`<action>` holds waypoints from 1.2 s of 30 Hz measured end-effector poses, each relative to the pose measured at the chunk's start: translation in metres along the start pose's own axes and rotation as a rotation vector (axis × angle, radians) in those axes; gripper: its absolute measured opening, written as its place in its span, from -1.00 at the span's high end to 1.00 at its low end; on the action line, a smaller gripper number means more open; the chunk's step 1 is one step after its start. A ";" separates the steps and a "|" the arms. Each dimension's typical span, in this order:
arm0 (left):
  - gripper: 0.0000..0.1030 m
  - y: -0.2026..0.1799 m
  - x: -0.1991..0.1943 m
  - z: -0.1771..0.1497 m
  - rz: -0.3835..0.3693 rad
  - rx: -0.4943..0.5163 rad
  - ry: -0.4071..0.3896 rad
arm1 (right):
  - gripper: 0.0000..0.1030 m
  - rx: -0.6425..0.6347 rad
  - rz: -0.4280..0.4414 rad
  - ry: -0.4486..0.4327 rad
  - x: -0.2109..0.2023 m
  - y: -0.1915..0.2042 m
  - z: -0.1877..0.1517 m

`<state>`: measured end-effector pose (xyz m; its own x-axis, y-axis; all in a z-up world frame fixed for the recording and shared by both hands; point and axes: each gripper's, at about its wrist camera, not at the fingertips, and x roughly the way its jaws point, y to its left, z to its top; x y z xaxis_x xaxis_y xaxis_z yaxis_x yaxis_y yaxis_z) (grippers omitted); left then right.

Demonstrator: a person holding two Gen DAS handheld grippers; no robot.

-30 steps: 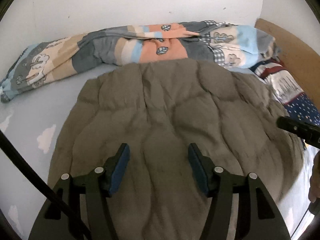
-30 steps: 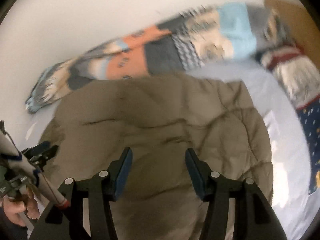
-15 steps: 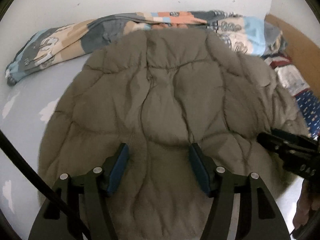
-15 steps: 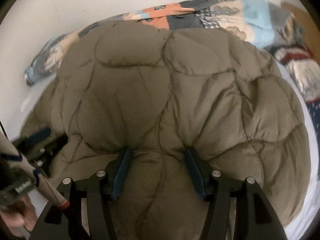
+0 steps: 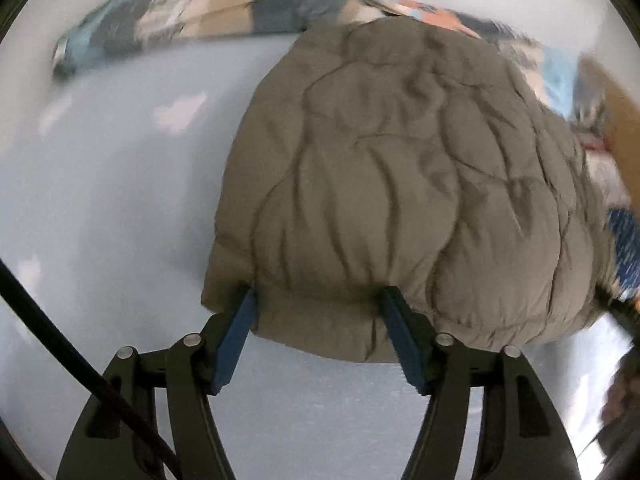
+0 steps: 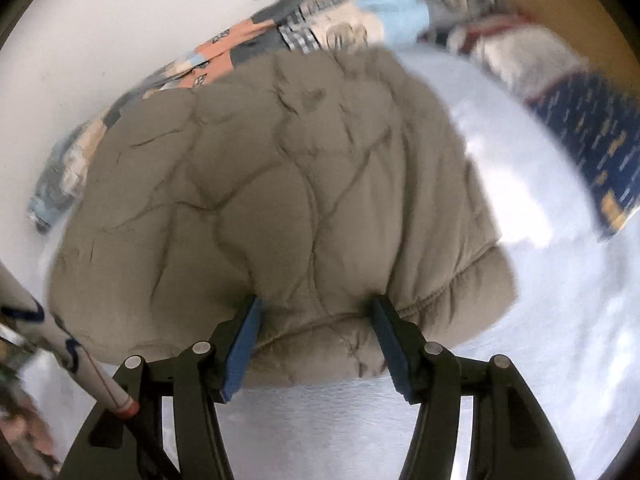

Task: Fold large clothes
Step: 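Release the folded jacket and withdraw both grippers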

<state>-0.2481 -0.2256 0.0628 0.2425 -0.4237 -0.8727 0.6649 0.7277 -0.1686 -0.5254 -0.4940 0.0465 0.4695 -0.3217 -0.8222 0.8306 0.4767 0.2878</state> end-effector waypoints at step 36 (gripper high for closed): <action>-0.33 0.092 -0.057 -0.041 -0.330 -0.629 -0.035 | -0.41 0.597 0.233 -0.139 -0.097 -0.122 -0.048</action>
<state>-0.2303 -0.1125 0.0786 0.1284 -0.6852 -0.7170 0.1764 0.7272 -0.6634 -0.6863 -0.4815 0.0674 0.6582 -0.3867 -0.6459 0.7072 0.0234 0.7066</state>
